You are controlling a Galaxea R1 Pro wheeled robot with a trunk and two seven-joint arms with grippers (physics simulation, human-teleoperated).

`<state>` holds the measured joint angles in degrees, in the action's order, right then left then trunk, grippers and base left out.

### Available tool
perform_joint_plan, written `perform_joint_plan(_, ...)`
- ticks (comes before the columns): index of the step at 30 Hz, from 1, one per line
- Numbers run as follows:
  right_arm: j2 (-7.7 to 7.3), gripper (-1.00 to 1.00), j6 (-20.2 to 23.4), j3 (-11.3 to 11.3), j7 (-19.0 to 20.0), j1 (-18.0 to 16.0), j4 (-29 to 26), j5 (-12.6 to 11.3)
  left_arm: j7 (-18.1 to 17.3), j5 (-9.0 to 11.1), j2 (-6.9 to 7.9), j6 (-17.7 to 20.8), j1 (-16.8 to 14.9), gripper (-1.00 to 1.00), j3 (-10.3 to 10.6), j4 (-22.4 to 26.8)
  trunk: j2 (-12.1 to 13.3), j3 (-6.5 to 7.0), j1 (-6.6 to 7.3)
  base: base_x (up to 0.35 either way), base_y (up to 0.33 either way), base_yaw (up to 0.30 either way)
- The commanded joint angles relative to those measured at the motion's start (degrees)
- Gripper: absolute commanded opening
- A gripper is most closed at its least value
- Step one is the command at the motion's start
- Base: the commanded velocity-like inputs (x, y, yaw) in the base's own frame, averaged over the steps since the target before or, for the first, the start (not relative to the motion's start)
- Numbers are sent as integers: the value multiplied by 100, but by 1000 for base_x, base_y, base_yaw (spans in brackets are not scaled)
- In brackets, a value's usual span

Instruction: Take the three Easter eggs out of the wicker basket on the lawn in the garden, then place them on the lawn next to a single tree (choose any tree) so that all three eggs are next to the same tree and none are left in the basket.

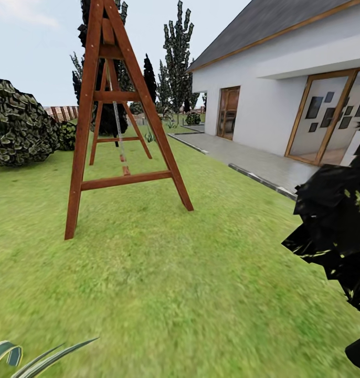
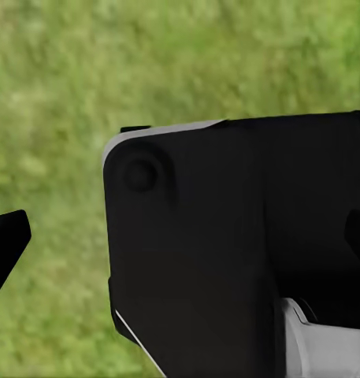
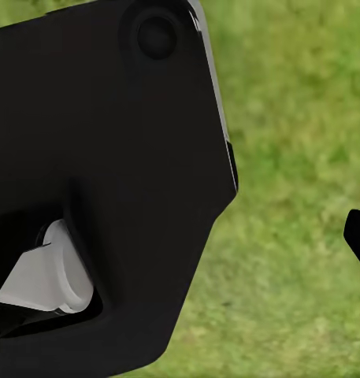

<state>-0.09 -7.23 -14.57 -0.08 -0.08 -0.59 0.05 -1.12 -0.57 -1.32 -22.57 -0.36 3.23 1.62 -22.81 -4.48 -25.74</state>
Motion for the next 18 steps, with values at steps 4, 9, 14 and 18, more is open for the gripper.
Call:
perform_joint_plan(4, 1, 100, -15, -20, -1, -1, -2, 2, 6, -5, 1, -20, -3, 100, 26, -3, -11, -11, -4, 108, 0, -19)
perform_joint_plan(9, 1, 100, -15, -20, -1, -1, -2, 3, 6, -5, 1, -20, -3, 100, 28, -3, -11, -11, -4, 116, 1, -82)
perform_joint_plan(14, 1, 100, -15, -20, -1, -1, -4, 0, 6, -5, 1, -20, -4, 100, 28, -3, -11, -11, -4, 118, 53, -32)
perform_joint_plan(18, 1, 100, -15, -20, -1, -1, -4, -5, 6, -5, 1, -20, -5, 100, 28, -3, -11, -11, -4, 114, 104, -9)
